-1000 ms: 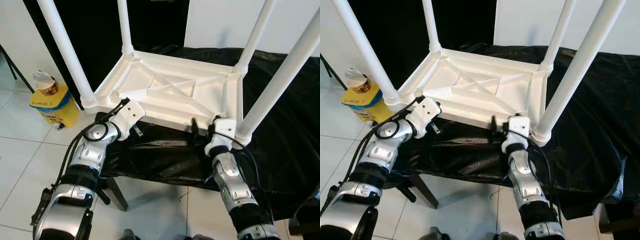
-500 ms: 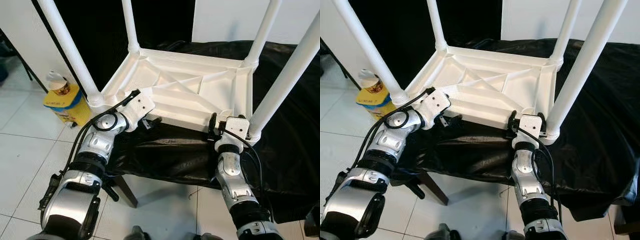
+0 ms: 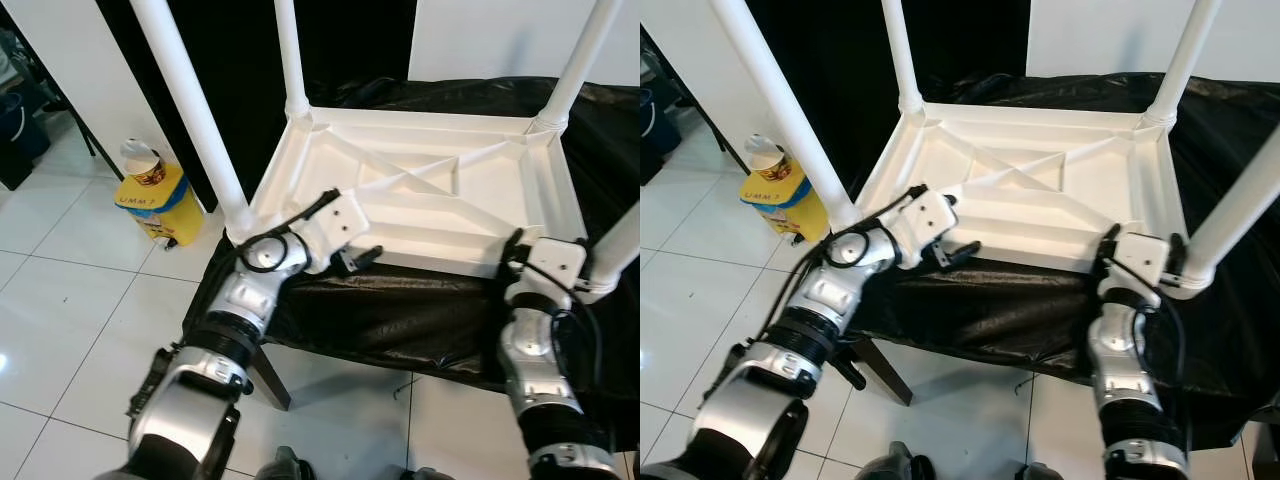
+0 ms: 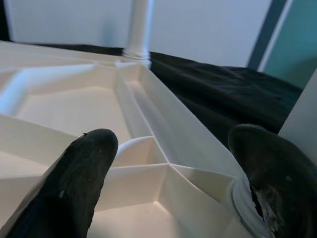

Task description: Building children table

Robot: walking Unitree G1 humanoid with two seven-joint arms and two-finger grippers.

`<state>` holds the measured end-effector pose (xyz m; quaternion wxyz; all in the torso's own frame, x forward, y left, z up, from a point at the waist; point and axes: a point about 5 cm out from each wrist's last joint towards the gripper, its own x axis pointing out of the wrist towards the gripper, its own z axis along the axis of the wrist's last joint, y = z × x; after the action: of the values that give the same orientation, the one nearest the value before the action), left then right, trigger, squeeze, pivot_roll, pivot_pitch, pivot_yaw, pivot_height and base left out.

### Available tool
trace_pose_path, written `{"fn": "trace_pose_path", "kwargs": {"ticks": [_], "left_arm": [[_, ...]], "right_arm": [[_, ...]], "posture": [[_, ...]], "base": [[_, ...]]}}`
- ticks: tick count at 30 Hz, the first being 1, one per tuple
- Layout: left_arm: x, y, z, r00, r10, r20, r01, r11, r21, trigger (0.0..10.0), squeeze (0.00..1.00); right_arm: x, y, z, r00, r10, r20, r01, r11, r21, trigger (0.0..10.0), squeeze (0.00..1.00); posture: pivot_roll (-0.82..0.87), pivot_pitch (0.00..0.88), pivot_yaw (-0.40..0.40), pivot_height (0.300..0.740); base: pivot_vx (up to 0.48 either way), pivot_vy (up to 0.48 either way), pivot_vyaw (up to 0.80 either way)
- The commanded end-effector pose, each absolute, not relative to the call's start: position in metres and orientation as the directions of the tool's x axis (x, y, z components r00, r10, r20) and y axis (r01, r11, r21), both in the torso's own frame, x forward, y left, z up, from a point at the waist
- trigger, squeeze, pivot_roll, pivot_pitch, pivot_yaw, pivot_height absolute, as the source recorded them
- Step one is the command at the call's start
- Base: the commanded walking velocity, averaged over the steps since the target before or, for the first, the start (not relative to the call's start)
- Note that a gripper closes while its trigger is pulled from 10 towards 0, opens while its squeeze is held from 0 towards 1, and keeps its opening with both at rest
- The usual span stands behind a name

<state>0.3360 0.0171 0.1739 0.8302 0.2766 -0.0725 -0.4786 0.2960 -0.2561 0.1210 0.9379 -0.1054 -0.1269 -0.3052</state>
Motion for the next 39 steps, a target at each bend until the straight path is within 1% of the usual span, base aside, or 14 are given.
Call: {"fn": "trace_pose_path", "kwargs": {"ticks": [1, 5, 10, 12, 16, 17, 18, 20, 22, 30, 31, 36, 38, 39], "left_arm": [[0.327, 0.002, 0.173, 0.571, -0.817, -0.077, 0.715, 0.449, 0.536, 10.0, 0.00], [0.314, -0.013, 0.174, 0.528, -0.848, -0.056, 0.737, 0.424, 0.527, 10.0, 0.00], [0.297, -0.014, 0.182, 0.487, -0.873, 0.010, 0.764, 0.431, 0.479, 10.0, 0.00], [0.296, -0.014, 0.182, 0.484, -0.875, 0.013, 0.768, 0.431, 0.474, 10.0, 0.00], [0.286, -0.001, 0.182, 0.480, -0.877, 0.018, 0.780, 0.436, 0.449, 10.0, 0.00], [0.282, 0.010, 0.180, 0.490, -0.871, 0.020, 0.785, 0.451, 0.425, 10.0, 0.00], [0.282, 0.010, 0.180, 0.490, -0.871, 0.020, 0.785, 0.451, 0.425, 10.0, 0.00], [0.275, 0.034, 0.175, 0.531, -0.847, 0.026, 0.779, 0.500, 0.379, 10.0, 0.00], [0.268, 0.052, 0.171, 0.562, -0.827, 0.027, 0.767, 0.533, 0.358, 10.0, 0.00], [0.251, 0.081, 0.165, 0.598, -0.802, 0.010, 0.755, 0.567, 0.330, 10.0, 0.00], [0.241, 0.093, 0.163, 0.585, -0.811, -0.004, 0.767, 0.552, 0.327, 10.0, 0.00], [0.224, 0.117, 0.163, 0.575, -0.817, -0.041, 0.791, 0.542, 0.283, 10.0, 0.00], [0.211, 0.143, 0.162, 0.574, -0.813, -0.098, 0.809, 0.545, 0.219, 10.0, 0.00], [0.211, 0.143, 0.162, 0.574, -0.813, -0.098, 0.809, 0.545, 0.219, 10.0, 0.00]], "right_arm": [[0.290, -0.278, 0.124, 0.719, -0.621, 0.312, 0.674, 0.733, -0.095, 10.0, 0.00], [0.291, -0.282, 0.127, 0.715, -0.618, 0.327, 0.676, 0.730, -0.101, 10.0, 0.00], [0.302, -0.246, 0.129, 0.809, -0.483, 0.336, 0.541, 0.835, -0.103, 10.0, 0.00], [0.303, -0.243, 0.129, 0.818, -0.468, 0.335, 0.526, 0.844, -0.103, 10.0, 0.00], [0.309, -0.216, 0.123, 0.876, -0.366, 0.315, 0.414, 0.905, -0.099, 10.0, 0.00], [0.310, -0.206, 0.120, 0.899, -0.320, 0.299, 0.363, 0.926, -0.102, 10.0, 0.00], [0.310, -0.206, 0.120, 0.899, -0.320, 0.299, 0.363, 0.926, -0.102, 10.0, 0.00], [0.313, -0.191, 0.114, 0.934, -0.239, 0.266, 0.276, 0.955, -0.110, 10.0, 0.00], [0.314, -0.188, 0.110, 0.950, -0.200, 0.241, 0.232, 0.966, -0.111, 10.0, 0.00], [0.313, -0.196, 0.108, 0.957, -0.179, 0.230, 0.215, 0.966, -0.142, 10.0, 0.00], [0.311, -0.201, 0.107, 0.959, -0.171, 0.225, 0.208, 0.966, -0.152, 10.0, 0.00], [0.303, -0.207, 0.102, 0.967, -0.145, 0.210, 0.182, 0.968, -0.172, 10.0, 0.00], [0.294, -0.206, 0.096, 0.977, -0.089, 0.191, 0.125, 0.975, -0.182, 10.0, 0.00], [0.294, -0.206, 0.096, 0.977, -0.089, 0.191, 0.125, 0.975, -0.182, 10.0, 0.00]], "posture": [[0.02, 0.086, 0.088, 0.740], [0.02, 0.087, 0.084, 0.740], [0.04, 0.087, 0.070, 0.740], [0.04, 0.086, 0.067, 0.740], [0.05, 0.085, 0.053, 0.740], [0.07, 0.081, 0.033, 0.740], [0.07, 0.081, 0.033, 0.740], [0.08, 0.077, 0.020, 0.740], [0.09, 0.074, 0.012, 0.740], [0.10, 0.070, -0.013, 0.740], [0.11, 0.068, -0.038, 0.740], [0.12, 0.070, -0.051, 0.740], [0.12, 0.071, -0.056, 0.740], [0.12, 0.071, -0.056, 0.740]], "base": [[0.000, 0.000, 0.00], [0.000, 0.000, 0.00], [0.000, 0.000, 0.00], [0.000, 0.000, 0.00], [0.000, 0.000, 0.00], [0.000, 0.000, 0.00], [0.000, 0.000, 0.00], [0.000, 0.000, 0.00], [0.000, 0.000, 0.00], [0.000, 0.000, 0.00], [0.000, 0.000, 0.00], [0.000, 0.000, 0.00], [0.000, 0.000, 0.00], [0.000, 0.000, 0.00]]}}
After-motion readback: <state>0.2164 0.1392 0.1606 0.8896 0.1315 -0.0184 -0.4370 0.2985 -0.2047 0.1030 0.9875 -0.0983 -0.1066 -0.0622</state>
